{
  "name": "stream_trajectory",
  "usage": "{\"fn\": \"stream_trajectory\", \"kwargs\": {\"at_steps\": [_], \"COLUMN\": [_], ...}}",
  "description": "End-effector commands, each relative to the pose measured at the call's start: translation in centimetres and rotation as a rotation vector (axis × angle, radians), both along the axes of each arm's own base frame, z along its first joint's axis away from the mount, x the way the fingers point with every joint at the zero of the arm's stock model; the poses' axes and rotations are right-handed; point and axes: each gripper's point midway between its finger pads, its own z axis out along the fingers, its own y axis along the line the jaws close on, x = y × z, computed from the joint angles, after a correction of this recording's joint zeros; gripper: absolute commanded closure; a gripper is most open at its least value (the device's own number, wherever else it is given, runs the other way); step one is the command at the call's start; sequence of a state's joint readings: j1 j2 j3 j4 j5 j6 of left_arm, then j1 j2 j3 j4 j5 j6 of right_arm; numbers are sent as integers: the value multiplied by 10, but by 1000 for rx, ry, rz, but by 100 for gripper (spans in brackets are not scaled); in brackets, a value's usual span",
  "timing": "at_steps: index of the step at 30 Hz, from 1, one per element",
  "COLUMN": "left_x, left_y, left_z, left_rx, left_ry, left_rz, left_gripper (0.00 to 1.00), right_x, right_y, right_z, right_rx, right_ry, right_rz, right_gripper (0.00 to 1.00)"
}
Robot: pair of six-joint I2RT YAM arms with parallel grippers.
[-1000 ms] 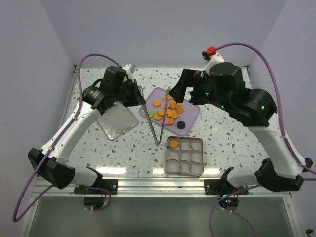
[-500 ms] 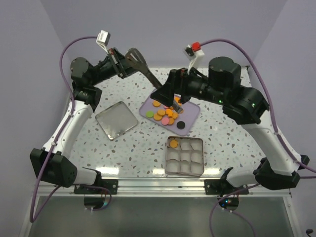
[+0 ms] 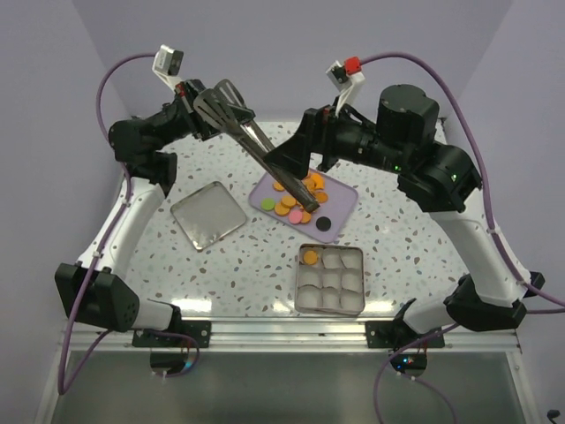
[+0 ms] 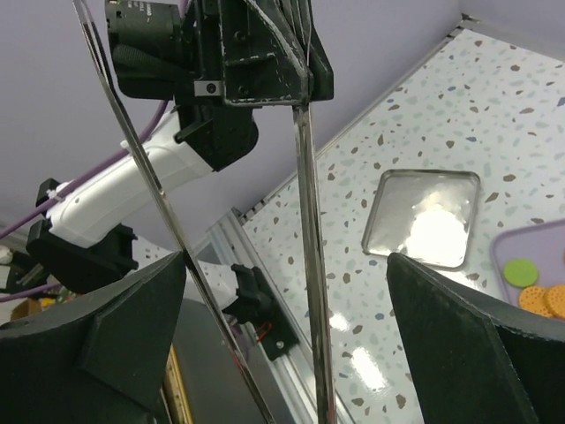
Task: Pack the cookies
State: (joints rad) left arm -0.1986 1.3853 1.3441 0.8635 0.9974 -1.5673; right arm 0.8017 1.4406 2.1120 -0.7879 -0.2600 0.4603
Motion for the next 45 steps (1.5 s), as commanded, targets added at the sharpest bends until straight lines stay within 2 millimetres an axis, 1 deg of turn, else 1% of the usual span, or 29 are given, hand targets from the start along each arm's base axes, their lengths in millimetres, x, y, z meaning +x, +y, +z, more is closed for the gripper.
{"fn": "stream_trajectory", "kwargs": {"at_steps": [1,2,6,8,9,11,12,13,14,15,19,22,24,25,27,28,30,31,32,34,35,36,37,40,42,43,45], "left_x": [-29,-30,-27,-25,-23,-16,-15,-7,-2,1,8,11,12,11,11,12,11,11,10,8,8,7,5,4,4,4,5], "left_y": [7,7,7,7,7,5,5,3,3,2,1,1,1,1,1,1,2,2,2,2,2,3,3,3,3,3,3], "left_z": [27,29,33,34,34,31,31,26,24,20,9,4,4,5,8,8,9,10,10,11,10,10,10,9,6,5,2], "left_rx": [-64,-70,-77,-84,-83,-63,-51,-33,-18,-8,-5,-4,-6,-10,-23,-29,-39,-41,-42,-46,-44,-46,-49,-56,-57,-56,-46], "left_ry": [-127,-130,-131,-128,-134,-95,-117,-68,-77,-47,-7,13,14,12,10,14,16,17,18,13,16,14,11,15,23,27,36], "left_rz": [-66,-71,-66,-60,-54,-39,-17,-5,18,21,28,28,26,24,15,13,8,8,9,8,6,5,5,-2,-8,-9,-9], "left_gripper": [100,100,100,100,100,100,100,100,100,100,100,100,100,100,100,100,100,100,100,100,100,100,100,100,100,98,81], "right_x": [-5,-5,-9,-12,-12,-14,-14,-16,-17,-18,-23,-23,-25,-24,-26,-26,-26,-25,-25,-25,-25,-25,-25,-26,-26,-27,-24], "right_y": [10,12,21,28,31,35,36,35,36,35,34,34,34,36,36,38,39,40,40,41,41,41,41,43,42,42,41], "right_z": [-3,-7,-9,-16,-13,-17,-13,-10,-8,-6,3,1,2,-3,-2,-7,-7,-11,-11,-10,-9,-9,-9,-8,-6,-7,-6], "right_rx": [17,14,37,45,64,77,94,103,110,113,132,131,141,137,150,145,152,149,151,157,159,163,166,176,188,191,194], "right_ry": [4,14,41,83,79,105,94,90,89,86,73,78,79,91,95,108,111,120,124,120,122,121,124,130,132,137,133], "right_rz": [72,78,124,159,171,190,196,201,207,210,227,229,235,239,245,251,256,256,257,258,256,256,256,262,261,261,240], "right_gripper": [1,1,1,1,1,1,1,1,1,1,1,1,1,1,1,3,7,10,17,28,36,39,44,49,49,51,52]}}
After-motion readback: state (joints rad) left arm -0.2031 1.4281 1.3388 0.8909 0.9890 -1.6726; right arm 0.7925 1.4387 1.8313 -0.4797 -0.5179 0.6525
